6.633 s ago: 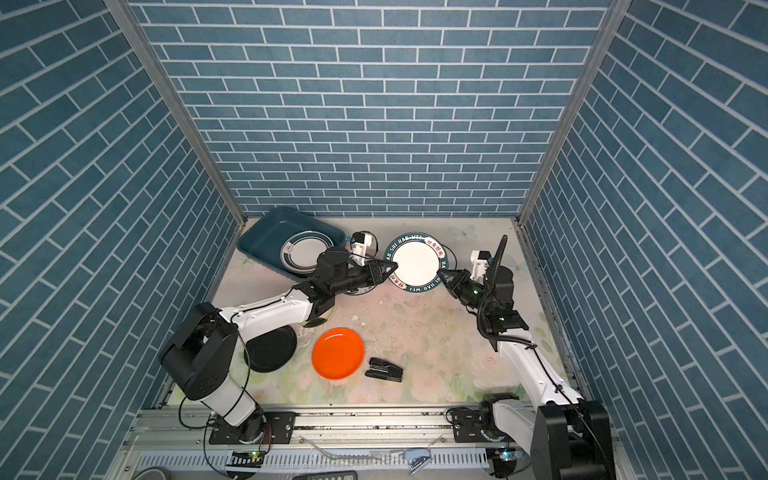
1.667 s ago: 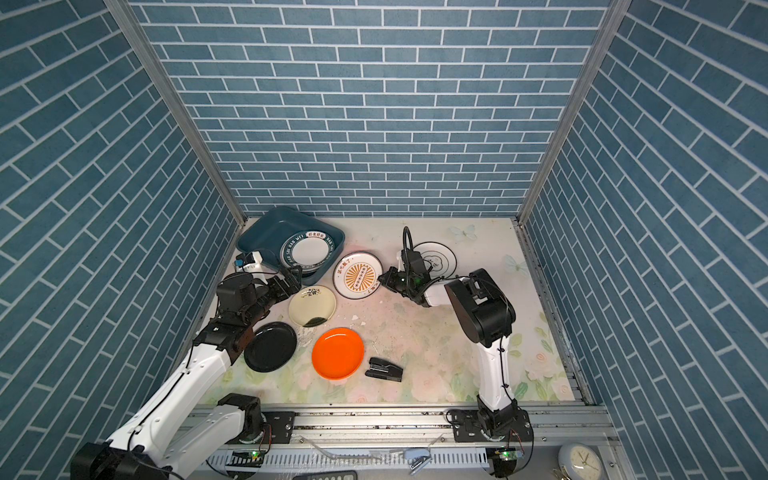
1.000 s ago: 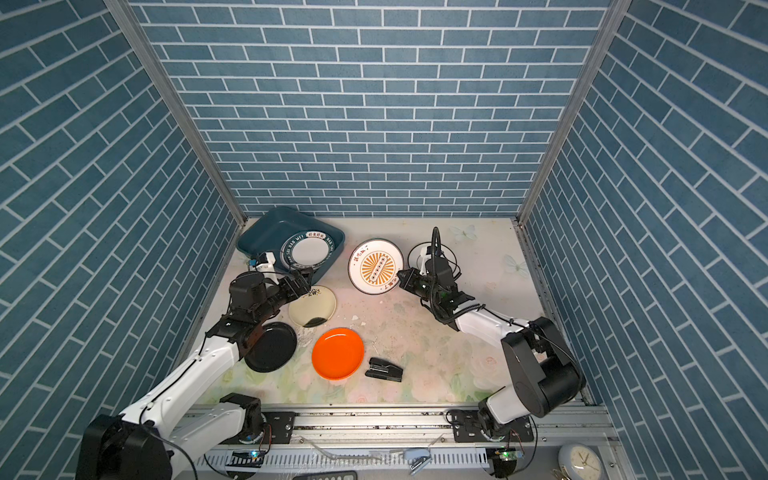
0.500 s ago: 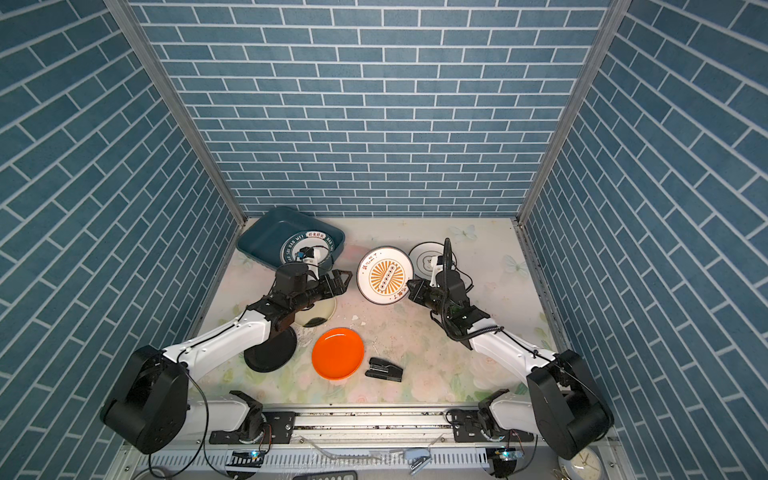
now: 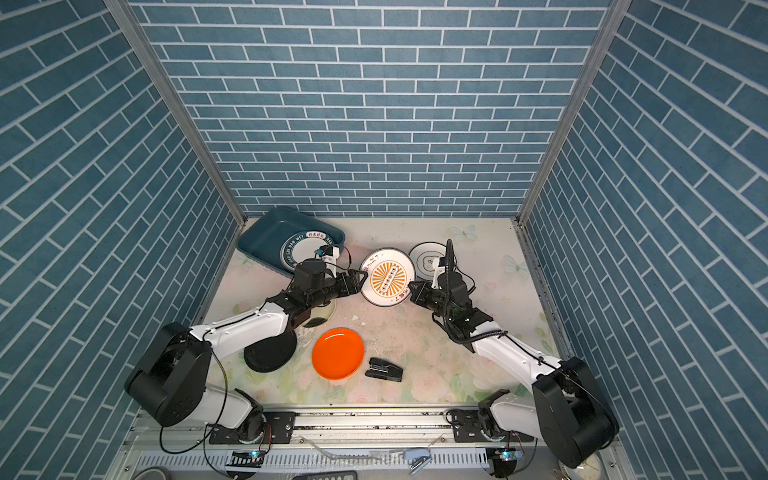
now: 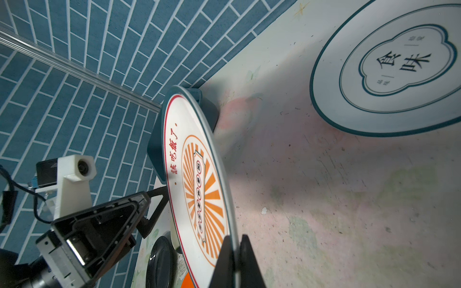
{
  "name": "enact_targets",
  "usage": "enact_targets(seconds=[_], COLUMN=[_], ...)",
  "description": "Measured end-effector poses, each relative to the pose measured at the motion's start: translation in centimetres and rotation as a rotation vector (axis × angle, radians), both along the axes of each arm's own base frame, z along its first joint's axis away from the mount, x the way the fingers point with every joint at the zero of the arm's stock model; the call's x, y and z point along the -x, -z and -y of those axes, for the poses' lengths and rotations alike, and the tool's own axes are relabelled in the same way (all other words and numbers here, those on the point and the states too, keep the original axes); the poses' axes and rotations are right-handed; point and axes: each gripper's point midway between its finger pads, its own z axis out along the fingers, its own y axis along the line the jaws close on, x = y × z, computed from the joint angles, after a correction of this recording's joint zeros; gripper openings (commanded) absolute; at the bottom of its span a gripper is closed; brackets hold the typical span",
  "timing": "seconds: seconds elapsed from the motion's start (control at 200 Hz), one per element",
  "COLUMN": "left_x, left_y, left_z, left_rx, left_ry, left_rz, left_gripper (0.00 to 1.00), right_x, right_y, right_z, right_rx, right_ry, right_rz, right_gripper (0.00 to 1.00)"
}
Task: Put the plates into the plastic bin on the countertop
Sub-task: 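Hold the upright plate toward the left gripper while the left gripper grasps it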
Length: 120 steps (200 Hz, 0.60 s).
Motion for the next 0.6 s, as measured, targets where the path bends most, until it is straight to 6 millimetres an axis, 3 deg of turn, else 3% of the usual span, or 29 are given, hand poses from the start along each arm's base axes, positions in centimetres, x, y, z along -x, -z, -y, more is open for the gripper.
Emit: enact_targets(seconds=[0.075, 0.365, 0.505, 0.6], left_x=[-0.2, -0.7, -0.9, -1.1], left_y=[0.2, 0.4, 0.5, -0.2], left_z=[0.3, 1.3, 1.8, 2.0], left_rx=[0.006, 0.047, 0.071, 0.099], left_ry=[0.006, 0.027, 0.035, 0.040], left_rz=[-0.006, -0.022, -0.029, -0.020], left_gripper=[0.79, 0.53, 0.24, 0.13], right_x=[0.1, 0.4, 0.5, 0.4], right_y=[-0.3, -0.9, -0.9, -0.2], right_z=[0.0, -0.2, -0.2, 0.3], right_rx=[-0.005, -0.040, -0.055, -0.057], right_ry=[0.000, -0.010, -0.015, 0.009], right_rz=[0.006, -0.002, -0.019, -0.060], right_gripper=[0.00, 0.00, 0.00, 0.00])
